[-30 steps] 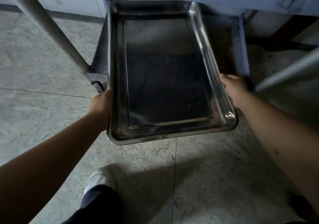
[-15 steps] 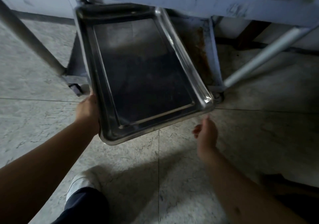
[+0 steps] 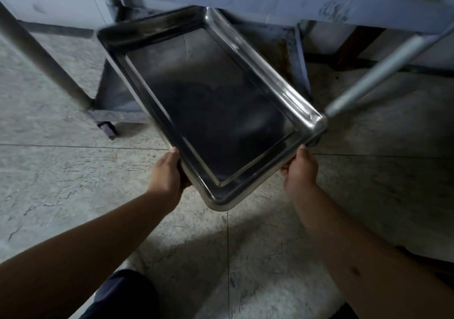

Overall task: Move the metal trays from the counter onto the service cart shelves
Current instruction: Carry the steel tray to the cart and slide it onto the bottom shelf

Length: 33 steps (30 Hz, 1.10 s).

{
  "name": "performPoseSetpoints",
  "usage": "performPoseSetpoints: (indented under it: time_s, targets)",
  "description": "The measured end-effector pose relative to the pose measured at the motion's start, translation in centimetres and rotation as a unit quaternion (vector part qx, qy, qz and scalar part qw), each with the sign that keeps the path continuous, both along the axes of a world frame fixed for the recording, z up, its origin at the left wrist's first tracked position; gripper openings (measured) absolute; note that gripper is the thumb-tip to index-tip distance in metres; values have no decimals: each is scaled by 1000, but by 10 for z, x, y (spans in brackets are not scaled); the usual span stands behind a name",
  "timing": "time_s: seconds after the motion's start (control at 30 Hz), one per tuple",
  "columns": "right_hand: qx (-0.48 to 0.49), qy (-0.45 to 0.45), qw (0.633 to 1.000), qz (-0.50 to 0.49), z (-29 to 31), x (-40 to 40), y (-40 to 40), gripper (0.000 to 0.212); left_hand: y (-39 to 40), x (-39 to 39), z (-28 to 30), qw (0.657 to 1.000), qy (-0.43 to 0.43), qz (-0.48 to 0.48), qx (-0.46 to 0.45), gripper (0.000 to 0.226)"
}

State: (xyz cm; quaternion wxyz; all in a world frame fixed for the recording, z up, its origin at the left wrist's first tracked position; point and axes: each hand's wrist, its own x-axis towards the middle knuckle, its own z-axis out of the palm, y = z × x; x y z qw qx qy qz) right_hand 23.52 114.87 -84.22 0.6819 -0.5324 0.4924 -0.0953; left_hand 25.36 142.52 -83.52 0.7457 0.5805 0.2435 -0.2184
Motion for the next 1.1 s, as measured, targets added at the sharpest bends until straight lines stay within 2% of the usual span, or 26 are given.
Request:
performPoseSetpoints:
  time_s: [0.23, 0.3, 0.37, 0.43, 0.5, 0.53, 0.6, 0.67, 0.77, 0.87, 0.97, 1.03, 1.1]
  targets:
    - [-44, 81, 993, 79, 2, 61, -53, 36, -19, -1, 1, 997, -1, -76, -21, 29]
    - [-95, 113, 982, 119, 7, 71, -57, 36, -24, 1, 1, 995, 4, -89, -43, 28]
    - [-149, 138, 963, 177, 12, 58, -45, 36, -30, 6, 0, 994, 13, -87, -63, 30]
    - [-179, 102, 953, 225, 10, 18, -17, 39, -39, 12, 0, 994, 25, -77, -78, 32]
    - [-165, 65, 948, 265, 7, -25, 18, 41, -51, 15, 0, 993, 37, -68, -88, 31]
    - [-133, 57, 957, 251, 7, -37, 33, 37, -57, 16, 0, 992, 42, -68, -95, 30]
    - [-82, 59, 983, 151, 7, -41, 47, 30, -66, 19, -1, 990, 48, -79, -106, 29]
    - [-102, 68, 989, 85, 12, -30, 47, 24, -68, 24, -1, 987, 53, -106, -108, 31]
    - [-167, 51, 978, 118, 14, -24, 38, 20, -56, 36, -3, 988, 44, -116, -87, 38]
    - [-181, 52, 972, 143, 11, -20, 24, 16, -29, 62, -3, 997, 33, -4, -63, 38]
    - [-212, 61, 960, 172, 12, -4, 1, 17, -6, 93, -2, 995, 13, 89, -46, 21]
    - [-229, 56, 952, 195, 15, 11, -15, 18, -5, 104, 1, 996, 15, 70, -51, 16]
    - [-244, 52, 956, 157, 16, 24, -24, 20, -13, 106, 5, 996, 33, 51, -62, 17]
